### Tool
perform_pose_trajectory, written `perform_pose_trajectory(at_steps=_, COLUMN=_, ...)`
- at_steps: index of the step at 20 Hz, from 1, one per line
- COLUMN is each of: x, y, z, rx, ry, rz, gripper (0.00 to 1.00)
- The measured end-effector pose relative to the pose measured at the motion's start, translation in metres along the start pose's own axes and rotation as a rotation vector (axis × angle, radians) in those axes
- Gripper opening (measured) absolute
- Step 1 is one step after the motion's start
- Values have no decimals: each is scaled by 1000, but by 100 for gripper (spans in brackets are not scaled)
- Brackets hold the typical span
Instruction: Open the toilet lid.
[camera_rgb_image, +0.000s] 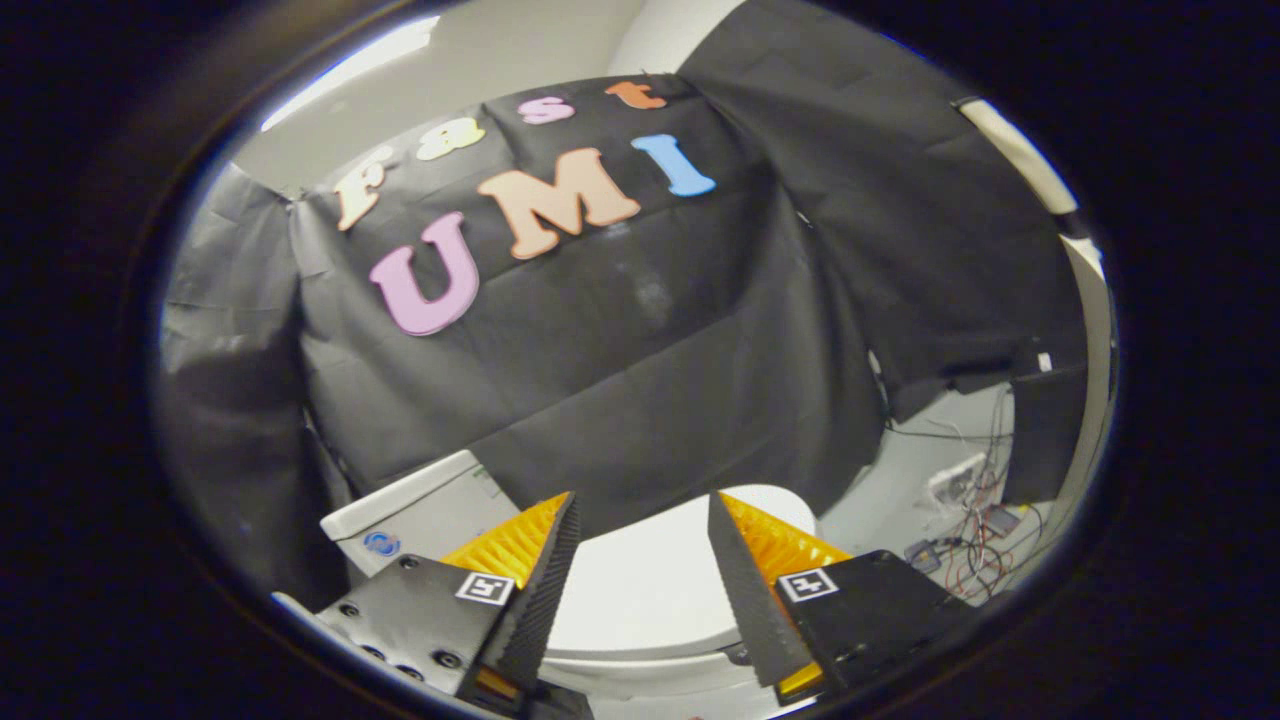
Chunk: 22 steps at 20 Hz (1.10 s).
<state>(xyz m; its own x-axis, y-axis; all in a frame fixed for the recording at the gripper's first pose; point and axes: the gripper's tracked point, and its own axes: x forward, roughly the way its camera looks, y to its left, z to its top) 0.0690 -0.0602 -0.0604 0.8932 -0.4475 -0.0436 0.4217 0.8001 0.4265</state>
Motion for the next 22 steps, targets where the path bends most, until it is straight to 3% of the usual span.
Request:
perform_pose_trajectory(at_steps=3, x=3, y=-9, z=-24, rx=165, ry=-11, rz=-68, gripper=79)
perform_pose_trajectory(at_steps=7, x=-1, y=-43, z=-77, rx=334, ry=24, rz=-226, gripper=79)
perform_pose_trajectory(at_steps=8, x=-6, y=-48, z=-89, rx=359, ry=38, rz=-249, gripper=70)
perform_pose_trajectory(at_steps=20, x=-19, y=-98, z=-168, rx=568, ry=168, rz=-417, gripper=70)
perform_pose_trajectory(at_steps=22, x=-7, y=-102, z=-182, rx=640, ry=178, rz=-425, gripper=49)
